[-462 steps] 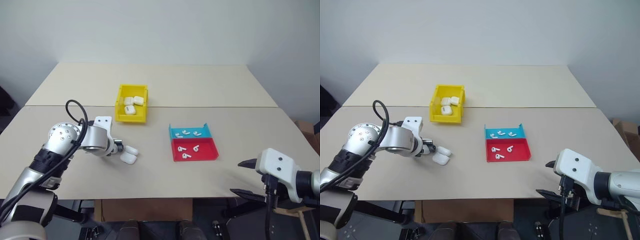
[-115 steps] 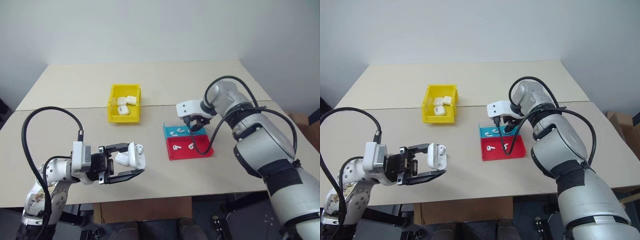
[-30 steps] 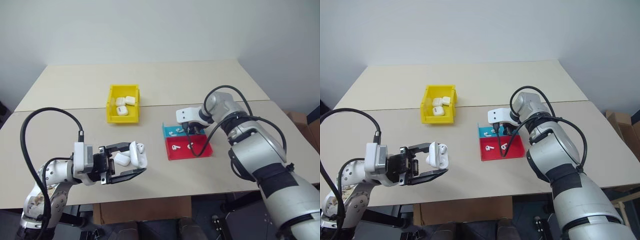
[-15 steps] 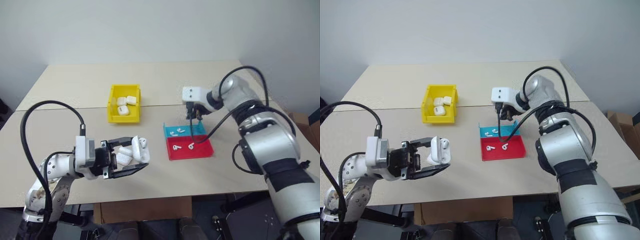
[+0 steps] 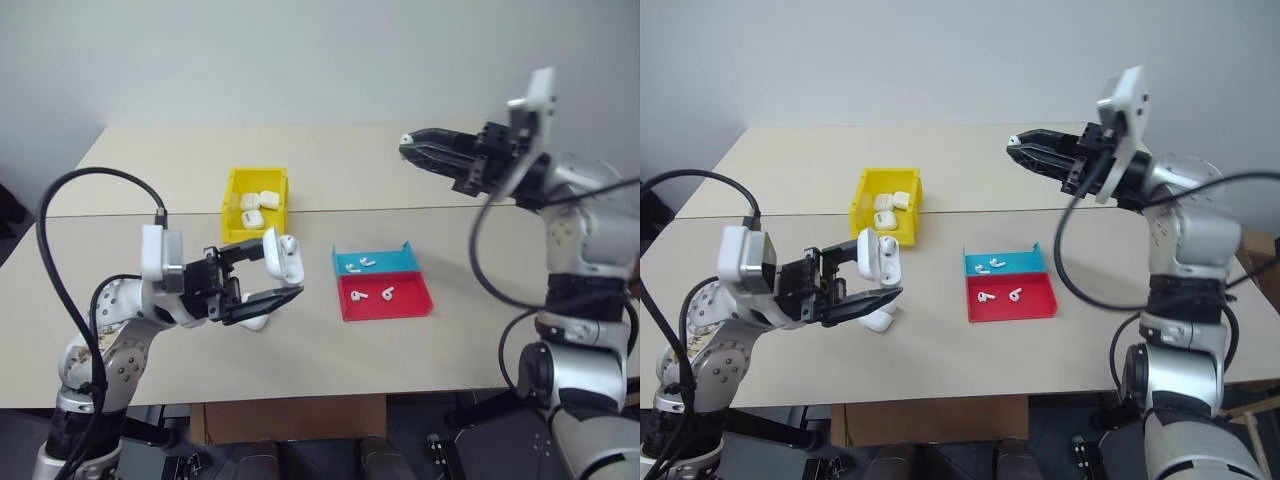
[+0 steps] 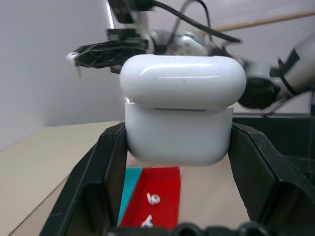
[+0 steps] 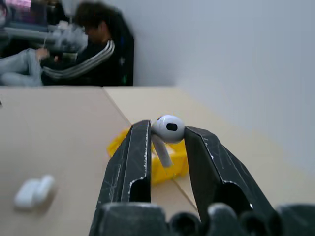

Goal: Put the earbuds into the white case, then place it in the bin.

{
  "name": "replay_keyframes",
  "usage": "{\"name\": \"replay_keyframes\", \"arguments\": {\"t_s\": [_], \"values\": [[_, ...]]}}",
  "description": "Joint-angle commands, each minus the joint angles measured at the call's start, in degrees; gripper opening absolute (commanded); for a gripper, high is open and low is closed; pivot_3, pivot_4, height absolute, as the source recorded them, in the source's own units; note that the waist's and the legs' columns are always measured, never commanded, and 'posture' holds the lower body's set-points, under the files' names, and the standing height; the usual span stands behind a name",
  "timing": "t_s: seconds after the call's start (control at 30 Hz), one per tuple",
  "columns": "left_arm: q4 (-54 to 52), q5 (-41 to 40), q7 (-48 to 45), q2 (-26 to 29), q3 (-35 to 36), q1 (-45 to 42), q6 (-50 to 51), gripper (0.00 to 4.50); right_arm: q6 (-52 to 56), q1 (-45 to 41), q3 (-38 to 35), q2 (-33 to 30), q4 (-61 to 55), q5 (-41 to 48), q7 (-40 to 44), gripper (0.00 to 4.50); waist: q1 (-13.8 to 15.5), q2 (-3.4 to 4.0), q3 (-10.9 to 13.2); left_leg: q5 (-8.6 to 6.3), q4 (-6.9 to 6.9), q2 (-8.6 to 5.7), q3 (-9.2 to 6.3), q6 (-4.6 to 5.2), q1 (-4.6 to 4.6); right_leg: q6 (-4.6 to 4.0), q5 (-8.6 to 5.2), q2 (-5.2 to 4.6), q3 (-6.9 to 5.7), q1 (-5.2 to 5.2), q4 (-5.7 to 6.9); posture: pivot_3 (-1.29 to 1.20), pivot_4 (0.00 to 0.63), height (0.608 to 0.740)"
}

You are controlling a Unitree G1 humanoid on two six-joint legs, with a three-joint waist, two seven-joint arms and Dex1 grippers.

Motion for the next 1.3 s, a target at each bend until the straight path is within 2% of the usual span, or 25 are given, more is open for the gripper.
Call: {"name": "replay_keyframes", "arguments": {"t_s": [0.03, 0.27, 0.57, 0.7, 0.9, 1.3], "values": [[-0.6, -2.59, 1.86, -1.7, -0.93, -3.64, 2.19, 2.78, 8.8, 3.58, -5.57, -1.6, -15.5, 11.85, -8.0, 1.31, -0.06, -0.01, -0.01, 0.0, 0.02, 0.0, -0.01, 0.0, 0.04, 0.0, 0.01, 0.01, 0.0, 0.05, 0.0, 0.0, 0.15, 0.74], [3.18, -0.25, -0.66, -5.08, -4.38, -7.31, 1.33, 2.78, 16.6, 9.91, -7.91, -2.3, -27.27, 27.71, -22.61, 1.31, -0.36, -0.03, -0.02, 0.0, 0.04, 0.0, -0.01, 0.0, 0.15, 0.0, 0.0, 0.07, 0.09, 0.15, -0.03, 0.0, 0.15, 0.74], [12.99, 3.22, -8.1, -6.95, -5.88, -12.38, -1.67, 2.78, 15.31, 13.71, -0.15, -0.83, -31.93, 38.01, -34.02, 1.31, -0.29, -0.03, -0.02, 0.01, 0.06, -0.01, -0.01, 0.01, 0.06, 0.01, 0.0, 0.08, 0.1, 0.1, -0.09, 0.0, 0.15, 0.74], [14.02, 3.72, -8.7, -8.24, -6.49, -13.44, -1.36, 2.78, 14.56, 15.44, 1.35, -1.98, -32.58, 40.54, -35.41, 1.31, -0.15, -0.04, -0.02, 0.0, 0.05, 0.0, -0.02, 0.01, 0.0, 0.01, 0.0, 0.08, 0.1, 0.08, -0.14, 0.0, 0.15, 0.74], [14.85, 5.05, -8.27, -10.62, -7.07, -15.14, -1.31, 2.78, 12.74, 17.0, 5.42, -2.64, -32.96, 39.14, -35.13, 1.31, -0.02, -0.04, -0.02, 0.0, 0.07, 0.0, -0.04, 0.01, 0.0, 0.03, 0.01, 0.08, 0.08, 0.1, -0.15, 0.0, 0.15, 0.74], [14.62, 6.36, -8.25, -11.39, -6.59, -14.53, -2.1, 2.78, 10.77, 17.15, 8.33, -4.04, -32.06, 40.49, -34.14, 1.31, -0.05, -0.04, -0.02, 0.0, 0.07, 0.0, -0.04, 0.01, -0.01, 0.03, 0.0, 0.08, 0.08, 0.09, -0.16, 0.0, 0.15, 0.74]]}}
